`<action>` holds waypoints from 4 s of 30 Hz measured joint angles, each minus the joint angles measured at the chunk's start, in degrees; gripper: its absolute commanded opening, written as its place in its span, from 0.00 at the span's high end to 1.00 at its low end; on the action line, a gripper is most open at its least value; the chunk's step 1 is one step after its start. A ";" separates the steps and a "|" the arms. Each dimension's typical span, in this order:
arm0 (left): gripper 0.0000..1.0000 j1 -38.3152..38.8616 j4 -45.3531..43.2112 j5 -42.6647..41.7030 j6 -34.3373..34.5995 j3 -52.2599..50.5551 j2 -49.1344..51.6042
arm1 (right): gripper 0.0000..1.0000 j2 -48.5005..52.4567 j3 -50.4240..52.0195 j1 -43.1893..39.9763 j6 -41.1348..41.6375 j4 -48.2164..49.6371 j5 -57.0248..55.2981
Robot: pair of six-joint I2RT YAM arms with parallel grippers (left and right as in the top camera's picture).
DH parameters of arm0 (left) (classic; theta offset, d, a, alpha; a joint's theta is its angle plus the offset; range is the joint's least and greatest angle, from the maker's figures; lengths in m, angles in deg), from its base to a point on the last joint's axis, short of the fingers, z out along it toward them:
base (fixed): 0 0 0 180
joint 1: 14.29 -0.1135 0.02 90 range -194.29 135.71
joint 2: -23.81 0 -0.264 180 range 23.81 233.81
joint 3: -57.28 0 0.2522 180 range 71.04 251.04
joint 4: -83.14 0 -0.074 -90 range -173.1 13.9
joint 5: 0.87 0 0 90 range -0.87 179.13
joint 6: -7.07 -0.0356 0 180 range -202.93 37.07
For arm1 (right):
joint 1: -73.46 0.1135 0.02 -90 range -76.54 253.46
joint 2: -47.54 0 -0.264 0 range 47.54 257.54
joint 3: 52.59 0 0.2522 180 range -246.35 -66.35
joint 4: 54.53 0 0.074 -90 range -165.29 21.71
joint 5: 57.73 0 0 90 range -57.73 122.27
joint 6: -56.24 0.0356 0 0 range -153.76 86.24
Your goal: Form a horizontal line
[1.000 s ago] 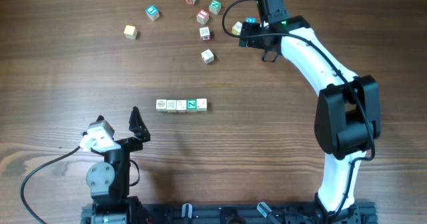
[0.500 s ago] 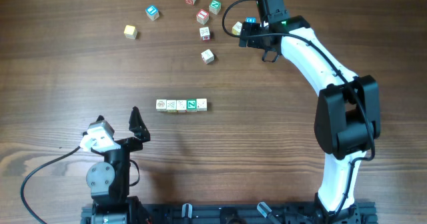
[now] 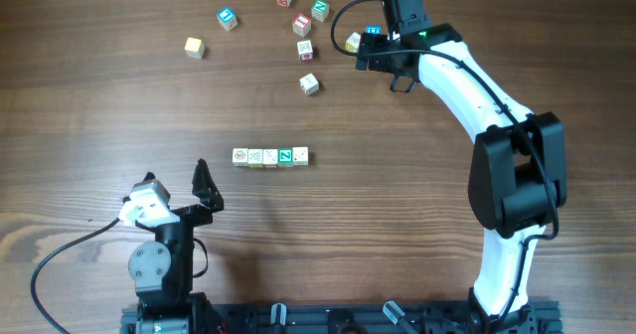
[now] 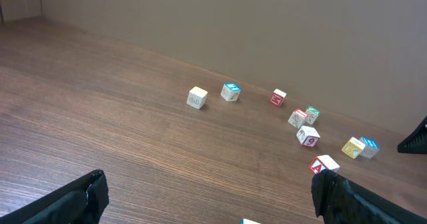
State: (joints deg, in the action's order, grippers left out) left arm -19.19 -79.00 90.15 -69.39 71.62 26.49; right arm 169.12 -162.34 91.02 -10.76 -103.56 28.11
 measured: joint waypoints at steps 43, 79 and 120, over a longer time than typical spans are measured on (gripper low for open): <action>0.00 0.00 0.00 0.00 0.00 0.00 0.00 | 0.00 -18.01 0.24 0.17 0.02 -0.02 0.00; 0.00 0.00 0.00 0.00 0.00 0.00 -0.13 | 0.00 -51.91 34.95 0.17 0.00 -1.92 -0.20; 0.00 0.00 0.00 0.00 0.00 0.00 -0.26 | 0.00 -98.42 80.08 0.17 -0.17 15.30 -0.22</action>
State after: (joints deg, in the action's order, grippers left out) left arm -19.19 -79.00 90.15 -69.39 71.62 26.23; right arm 70.70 -82.25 91.20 -10.93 -88.26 27.89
